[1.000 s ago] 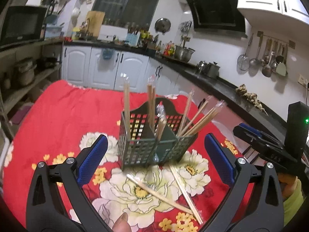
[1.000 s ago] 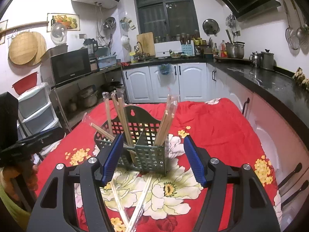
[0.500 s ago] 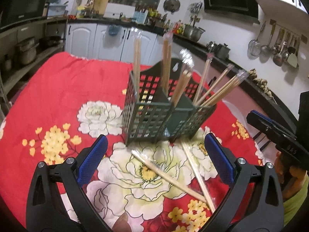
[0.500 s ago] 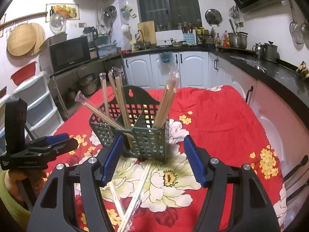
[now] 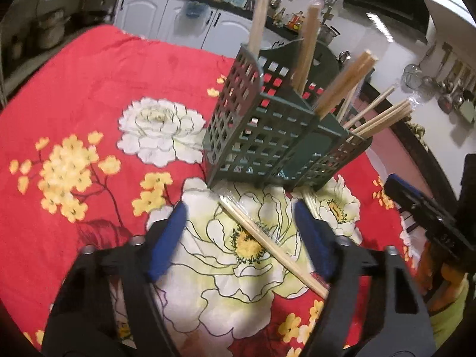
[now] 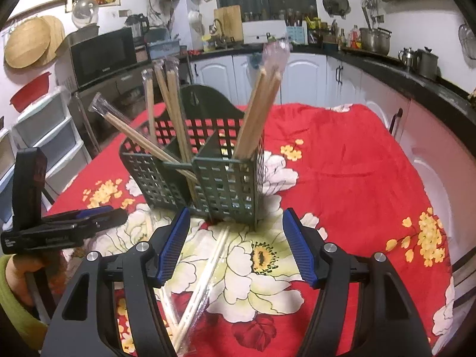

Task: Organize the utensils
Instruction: 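Lower the left tool onto a wrapped chopstick and close it while the right tool grasps another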

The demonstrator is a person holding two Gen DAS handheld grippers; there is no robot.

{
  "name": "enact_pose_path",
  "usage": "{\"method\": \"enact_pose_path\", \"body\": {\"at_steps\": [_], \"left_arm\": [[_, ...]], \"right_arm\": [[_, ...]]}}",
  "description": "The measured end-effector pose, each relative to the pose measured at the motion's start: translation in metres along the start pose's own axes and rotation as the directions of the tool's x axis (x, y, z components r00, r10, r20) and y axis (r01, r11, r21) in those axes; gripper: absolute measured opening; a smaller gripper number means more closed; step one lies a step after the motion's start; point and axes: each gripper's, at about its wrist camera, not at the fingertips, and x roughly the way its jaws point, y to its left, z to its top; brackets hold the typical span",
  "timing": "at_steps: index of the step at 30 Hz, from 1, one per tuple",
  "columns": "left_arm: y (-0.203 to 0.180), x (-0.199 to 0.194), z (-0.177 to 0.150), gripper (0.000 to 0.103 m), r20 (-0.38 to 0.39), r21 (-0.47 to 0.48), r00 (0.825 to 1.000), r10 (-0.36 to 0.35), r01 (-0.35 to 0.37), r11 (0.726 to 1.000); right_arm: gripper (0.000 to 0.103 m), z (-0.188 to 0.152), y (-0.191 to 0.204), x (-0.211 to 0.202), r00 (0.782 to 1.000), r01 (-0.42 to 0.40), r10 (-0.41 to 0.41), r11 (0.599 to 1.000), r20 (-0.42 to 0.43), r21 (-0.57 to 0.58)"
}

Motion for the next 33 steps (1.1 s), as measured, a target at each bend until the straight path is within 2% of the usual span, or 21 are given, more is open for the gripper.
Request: {"method": "enact_pose_path", "body": {"at_steps": [4,8,16,22,29,33], "left_arm": [[0.006,0.006,-0.003,0.058,-0.035,-0.045,0.999,-0.029,0.027,0.999],[0.012,0.013,-0.004,0.049,-0.056,-0.084,0.997,-0.048,0.043,0.996],[0.013,0.030,-0.007,0.045,-0.099,-0.116,0.993,-0.062,0.051,0.992],[0.009,0.043,-0.001,0.045,-0.111,-0.111,0.993,-0.026,0.014,0.994],[0.013,0.055,0.009,0.044,-0.111,-0.115,0.994,-0.021,0.008,0.993],[0.017,0.057,0.010,0.041,-0.105,-0.112,0.994,-0.010,-0.002,0.994]], "right_arm": [[0.054,-0.002,-0.004,0.012,0.999,-0.010,0.010,1.000,-0.037,0.007],[0.050,-0.004,-0.002,0.022,0.998,-0.019,0.019,1.000,-0.064,0.004],[0.032,-0.013,0.003,0.051,0.986,-0.063,0.065,0.998,-0.155,0.018],[0.032,-0.019,0.008,0.073,0.976,-0.067,0.072,0.997,-0.204,0.030],[0.032,-0.023,0.012,0.093,0.969,-0.063,0.074,0.997,-0.235,0.054],[0.029,-0.025,0.007,0.098,0.964,-0.064,0.084,0.994,-0.253,0.088]]}}
